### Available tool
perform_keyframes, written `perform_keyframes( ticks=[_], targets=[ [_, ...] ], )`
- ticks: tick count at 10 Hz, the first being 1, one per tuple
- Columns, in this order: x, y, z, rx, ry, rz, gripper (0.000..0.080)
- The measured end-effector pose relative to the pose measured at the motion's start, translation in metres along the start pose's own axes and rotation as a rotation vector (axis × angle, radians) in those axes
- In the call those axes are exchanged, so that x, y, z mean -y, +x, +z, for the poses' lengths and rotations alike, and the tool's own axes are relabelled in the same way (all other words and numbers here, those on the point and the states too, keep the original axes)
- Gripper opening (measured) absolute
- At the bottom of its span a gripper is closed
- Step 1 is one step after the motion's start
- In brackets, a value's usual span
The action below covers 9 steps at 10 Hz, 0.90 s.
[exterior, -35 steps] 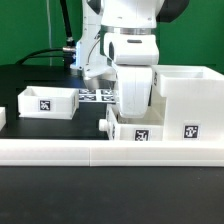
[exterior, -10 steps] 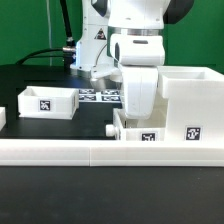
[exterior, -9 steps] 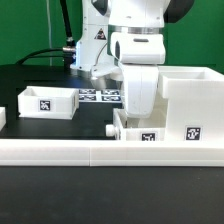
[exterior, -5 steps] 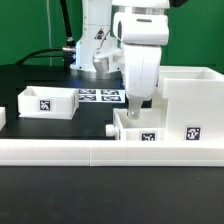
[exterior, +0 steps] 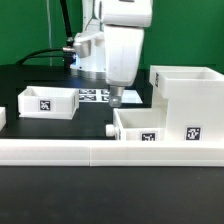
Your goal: Assemble drawer
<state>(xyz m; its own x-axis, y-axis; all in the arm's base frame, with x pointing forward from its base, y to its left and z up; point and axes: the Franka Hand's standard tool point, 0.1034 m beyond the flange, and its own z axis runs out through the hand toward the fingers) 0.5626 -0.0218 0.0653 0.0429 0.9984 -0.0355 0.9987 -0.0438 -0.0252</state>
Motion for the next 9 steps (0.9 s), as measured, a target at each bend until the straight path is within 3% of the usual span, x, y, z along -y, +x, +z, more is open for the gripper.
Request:
perform_keyframes(
  ticks=[4, 6, 7, 9],
  targets=[
    [0.001, -0.008, 0.003, -0.003, 0.002, -0.003, 0.0649],
    [-0.009, -0.024, 0.011, -0.104, 0.016, -0.036, 0.0649],
    [-0.016, -0.029, 0.011, -0.126, 0.006, -0.037, 0.0649],
    [-0.022, -0.043, 0.019, -0.217, 0.013, -0.061, 0.0649]
  ],
)
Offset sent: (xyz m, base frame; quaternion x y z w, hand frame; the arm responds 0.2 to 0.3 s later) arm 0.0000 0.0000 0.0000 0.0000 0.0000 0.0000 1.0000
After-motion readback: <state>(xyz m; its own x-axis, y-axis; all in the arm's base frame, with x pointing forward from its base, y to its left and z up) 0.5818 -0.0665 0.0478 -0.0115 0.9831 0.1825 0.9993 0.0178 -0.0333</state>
